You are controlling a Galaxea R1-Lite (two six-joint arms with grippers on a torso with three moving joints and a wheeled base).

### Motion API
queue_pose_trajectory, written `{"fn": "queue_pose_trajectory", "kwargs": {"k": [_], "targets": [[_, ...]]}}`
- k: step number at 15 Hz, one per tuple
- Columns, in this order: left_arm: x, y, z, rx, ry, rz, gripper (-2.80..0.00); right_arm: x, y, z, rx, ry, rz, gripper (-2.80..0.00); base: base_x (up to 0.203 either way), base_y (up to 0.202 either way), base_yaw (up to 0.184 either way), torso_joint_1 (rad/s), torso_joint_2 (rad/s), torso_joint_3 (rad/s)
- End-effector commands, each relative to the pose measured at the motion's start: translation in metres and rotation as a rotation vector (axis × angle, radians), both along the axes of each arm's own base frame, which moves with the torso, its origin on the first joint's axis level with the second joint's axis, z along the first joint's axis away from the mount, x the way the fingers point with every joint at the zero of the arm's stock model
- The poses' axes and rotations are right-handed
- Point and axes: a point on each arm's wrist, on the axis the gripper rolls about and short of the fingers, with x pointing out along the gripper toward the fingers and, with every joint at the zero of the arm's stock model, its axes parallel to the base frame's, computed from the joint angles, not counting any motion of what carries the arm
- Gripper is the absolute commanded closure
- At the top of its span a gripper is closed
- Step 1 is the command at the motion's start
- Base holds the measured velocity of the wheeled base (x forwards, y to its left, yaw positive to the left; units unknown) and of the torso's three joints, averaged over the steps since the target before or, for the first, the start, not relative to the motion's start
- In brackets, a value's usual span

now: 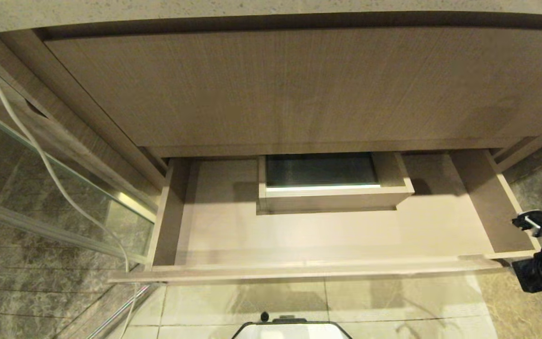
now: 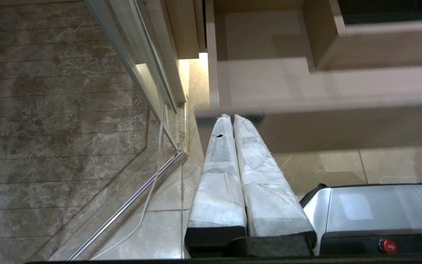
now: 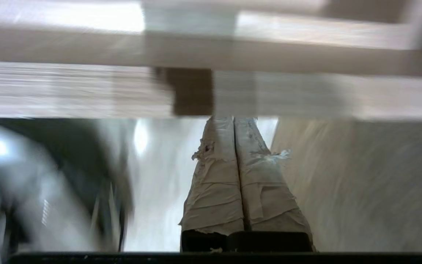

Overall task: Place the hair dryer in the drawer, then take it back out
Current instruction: Close the drawer

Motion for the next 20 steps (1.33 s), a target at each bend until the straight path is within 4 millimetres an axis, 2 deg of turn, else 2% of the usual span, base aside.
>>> {"fn": "queue_pose_trajectory", "kwargs": {"k": [1,3,6,9,11,14,16,20], "targets": [[0.000,0.000,0.000,0.000,0.001,0.000,0.00,0.011,-0.003,0.019,-0.040,-0.214,-0.035,0.00,0.000,0.000,0.000,0.000,0.00,0.000],[0.000,0.000,0.000,0.000,0.000,0.000,0.00,0.024,-0.005,0.028,-0.048,-0.362,-0.053,0.00,0.000,0.000,0.000,0.000,0.00,0.000],[0.000,0.000,0.000,0.000,0.002,0.000,0.00,0.046,-0.012,0.040,-0.016,-0.470,-0.090,0.00,0.000,0.000,0.000,0.000,0.00,0.000],[0.000,0.000,0.000,0.000,0.001,0.000,0.00,0.041,-0.009,0.045,-0.011,-0.472,-0.100,0.00,0.000,0.000,0.000,0.000,0.00,0.000],[0.000,0.000,0.000,0.000,0.002,0.000,0.00,0.030,-0.005,0.037,0.009,-0.413,-0.103,0.00,0.000,0.000,0.000,0.000,0.00,0.000],[0.000,0.000,0.000,0.000,0.000,0.000,0.00,0.036,-0.007,0.023,0.027,-0.367,-0.103,0.00,0.000,0.000,0.000,0.000,0.00,0.000],[0.000,0.000,0.000,0.000,0.001,0.000,0.00,0.053,-0.013,0.010,0.033,-0.347,-0.101,0.00,0.000,0.000,0.000,0.000,0.00,0.000],[0.000,0.000,0.000,0.000,0.002,0.000,0.00,0.099,-0.032,-0.010,0.019,-0.387,-0.097,0.00,0.000,0.000,0.000,0.000,0.00,0.000]]}}
